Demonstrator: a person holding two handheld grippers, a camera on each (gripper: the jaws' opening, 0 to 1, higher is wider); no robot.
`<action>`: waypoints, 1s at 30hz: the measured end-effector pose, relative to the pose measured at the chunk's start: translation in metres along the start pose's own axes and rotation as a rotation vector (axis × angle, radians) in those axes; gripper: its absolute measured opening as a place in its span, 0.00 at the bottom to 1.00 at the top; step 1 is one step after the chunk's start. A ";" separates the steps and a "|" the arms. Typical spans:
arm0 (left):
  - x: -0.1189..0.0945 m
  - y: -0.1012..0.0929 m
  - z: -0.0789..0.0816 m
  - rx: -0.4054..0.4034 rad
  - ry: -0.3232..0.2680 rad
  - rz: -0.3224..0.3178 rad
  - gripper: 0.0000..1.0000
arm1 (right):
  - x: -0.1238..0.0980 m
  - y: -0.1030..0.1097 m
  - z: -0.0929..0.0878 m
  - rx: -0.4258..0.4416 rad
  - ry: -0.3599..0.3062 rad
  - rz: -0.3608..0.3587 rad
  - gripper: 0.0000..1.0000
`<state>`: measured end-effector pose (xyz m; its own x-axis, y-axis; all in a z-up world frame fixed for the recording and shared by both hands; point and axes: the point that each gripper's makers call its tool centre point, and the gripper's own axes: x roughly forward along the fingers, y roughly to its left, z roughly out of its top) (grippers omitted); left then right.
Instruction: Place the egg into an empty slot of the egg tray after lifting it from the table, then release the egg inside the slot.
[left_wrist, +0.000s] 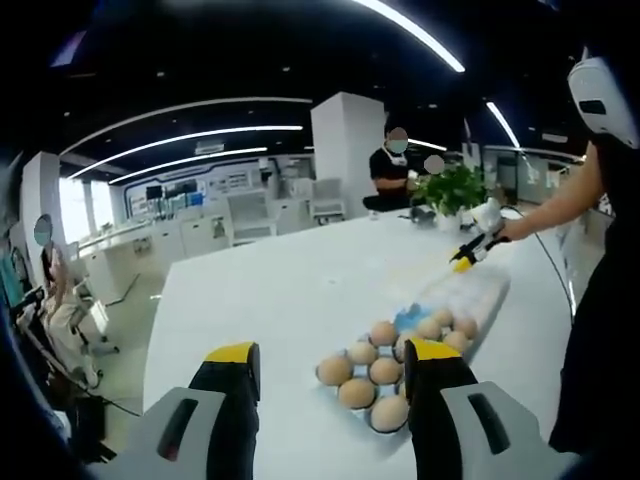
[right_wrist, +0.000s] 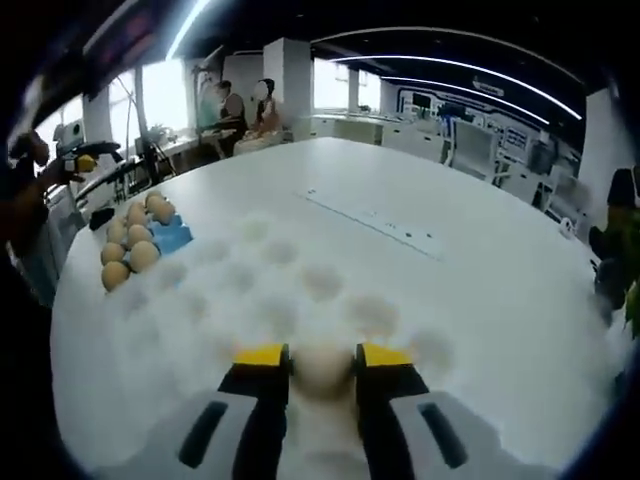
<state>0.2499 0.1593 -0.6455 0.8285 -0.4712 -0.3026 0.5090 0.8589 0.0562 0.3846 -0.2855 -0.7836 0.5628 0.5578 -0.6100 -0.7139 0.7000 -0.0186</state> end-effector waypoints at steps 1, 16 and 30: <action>0.000 0.000 0.000 0.001 0.000 0.000 0.59 | 0.000 0.000 0.000 -0.002 -0.001 0.002 0.26; 0.000 0.002 -0.002 -0.003 0.004 0.005 0.59 | -0.005 0.002 0.008 -0.038 0.023 0.008 0.25; 0.001 0.002 -0.001 -0.004 -0.004 0.006 0.59 | -0.004 0.022 0.049 -0.091 -0.042 0.057 0.25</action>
<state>0.2513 0.1604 -0.6471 0.8326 -0.4669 -0.2981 0.5032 0.8624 0.0546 0.3873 -0.2503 -0.7427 0.5361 0.6148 -0.5785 -0.7790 0.6244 -0.0583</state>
